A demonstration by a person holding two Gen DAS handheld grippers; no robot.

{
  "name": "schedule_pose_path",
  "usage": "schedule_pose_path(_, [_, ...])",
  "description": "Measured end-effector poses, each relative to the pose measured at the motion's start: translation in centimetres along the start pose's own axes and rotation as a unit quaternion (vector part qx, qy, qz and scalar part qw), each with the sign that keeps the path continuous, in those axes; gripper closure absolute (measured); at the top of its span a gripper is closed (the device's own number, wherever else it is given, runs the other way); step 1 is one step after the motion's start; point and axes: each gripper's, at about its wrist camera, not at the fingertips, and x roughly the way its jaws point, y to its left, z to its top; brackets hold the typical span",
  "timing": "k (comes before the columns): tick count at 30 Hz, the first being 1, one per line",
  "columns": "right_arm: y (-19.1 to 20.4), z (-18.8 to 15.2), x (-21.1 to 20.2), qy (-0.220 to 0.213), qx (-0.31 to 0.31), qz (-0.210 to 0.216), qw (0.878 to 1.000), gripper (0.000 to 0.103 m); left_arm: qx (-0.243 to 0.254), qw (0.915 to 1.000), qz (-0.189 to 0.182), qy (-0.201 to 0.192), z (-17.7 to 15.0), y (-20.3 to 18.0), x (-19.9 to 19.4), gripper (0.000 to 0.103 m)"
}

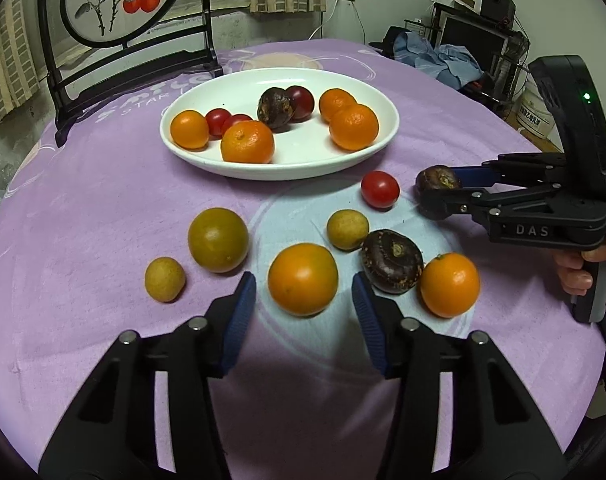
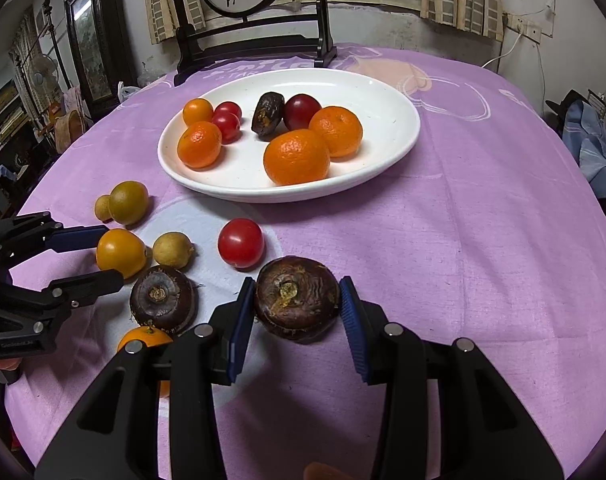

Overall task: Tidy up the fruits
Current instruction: 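Grasp a dark brown fruit with the right gripper while the left grasps an orange tomato, then carry both fruits over the white plate and open both grippers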

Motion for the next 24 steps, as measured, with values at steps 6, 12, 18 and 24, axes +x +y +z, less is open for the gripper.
schedule_pose_path(6, [0.0, 0.0, 0.0, -0.002, 0.001, -0.002, 1.000, 0.061, -0.006, 0.9999, -0.004, 0.010, 0.4, 0.1, 0.8, 0.057])
schedule_pose_path(12, [-0.2, 0.0, 0.0, -0.003, 0.005, -0.003, 1.000, 0.061, -0.003, 0.9998, 0.011, 0.019, 0.2, 0.0, 1.5, 0.064])
schedule_pose_path(18, [0.0, 0.2, -1.0, -0.029, -0.001, 0.011, 1.000, 0.061, -0.014, 0.9998, 0.003, 0.013, 0.1, 0.4, 1.1, 0.065])
schedule_pose_path(24, [-0.2, 3.7, -3.2, -0.130, 0.034, 0.048, 0.990, 0.061, -0.057, 0.9956, -0.056, -0.048, 2.3, 0.9, -1.7, 0.065])
